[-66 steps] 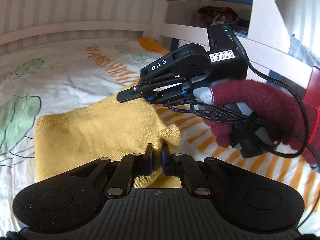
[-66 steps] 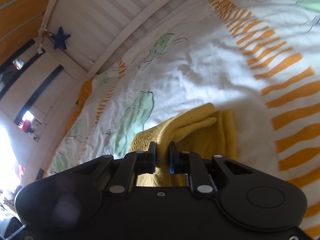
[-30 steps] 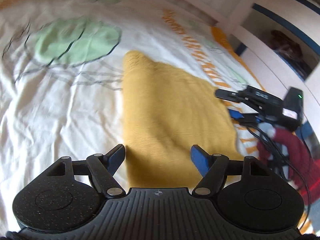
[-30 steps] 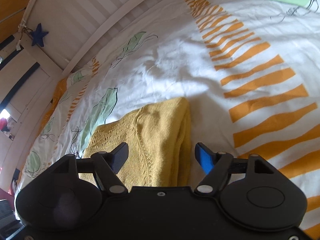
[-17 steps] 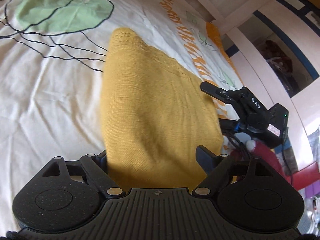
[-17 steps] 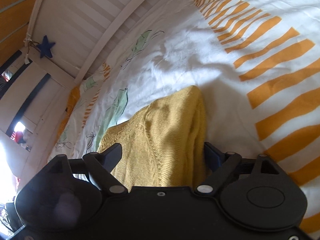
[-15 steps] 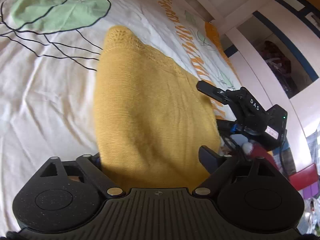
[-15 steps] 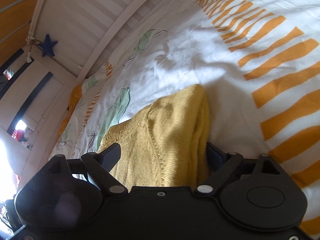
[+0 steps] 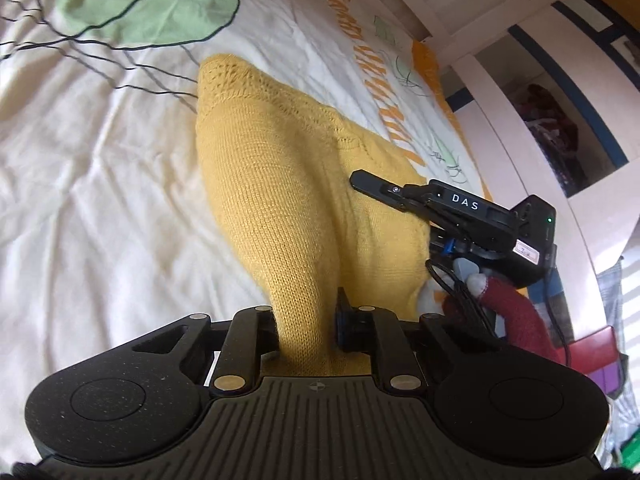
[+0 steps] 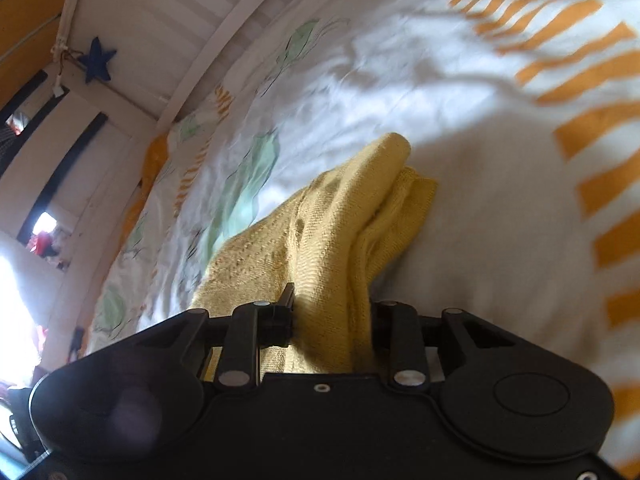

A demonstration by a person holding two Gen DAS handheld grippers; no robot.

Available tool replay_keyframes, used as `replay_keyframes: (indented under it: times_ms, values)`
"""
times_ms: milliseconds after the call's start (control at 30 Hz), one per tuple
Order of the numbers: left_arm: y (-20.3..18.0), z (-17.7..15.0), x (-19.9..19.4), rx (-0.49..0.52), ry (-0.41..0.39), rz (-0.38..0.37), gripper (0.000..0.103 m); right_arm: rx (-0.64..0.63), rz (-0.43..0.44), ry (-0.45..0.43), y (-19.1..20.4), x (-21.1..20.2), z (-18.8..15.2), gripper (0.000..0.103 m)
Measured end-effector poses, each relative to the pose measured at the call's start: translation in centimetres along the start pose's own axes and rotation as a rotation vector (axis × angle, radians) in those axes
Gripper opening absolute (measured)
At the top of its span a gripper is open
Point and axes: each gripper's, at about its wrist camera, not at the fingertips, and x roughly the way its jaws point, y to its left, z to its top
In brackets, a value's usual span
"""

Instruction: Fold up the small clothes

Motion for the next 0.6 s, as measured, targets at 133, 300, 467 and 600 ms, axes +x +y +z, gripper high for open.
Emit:
replay_keyframes:
  times_ms: [133,300,467,600]
  values:
    - [1.1,-2.1,-3.6,-0.01,0.009,0.021,0.016,-0.008,0.01,0.075,2.6,0.3,-2.9,0.039]
    - [3.4,-5.9,-8.8,-0.048,0.027,0.064,0.016,-0.045,0.039,0.168,6.4,1.4,-7.7,0.04]
    - [5.0,-8.9,-12.3,-0.04,0.011,0.13,0.024,-0.097,0.052,0.205,9.6,2.0,-11.5,0.045]
    - [4.8,-10.6,-13.9,0.103,-0.078,0.281,0.037,-0.142,-0.044,0.097,10.5,0.7,-13.0,0.054]
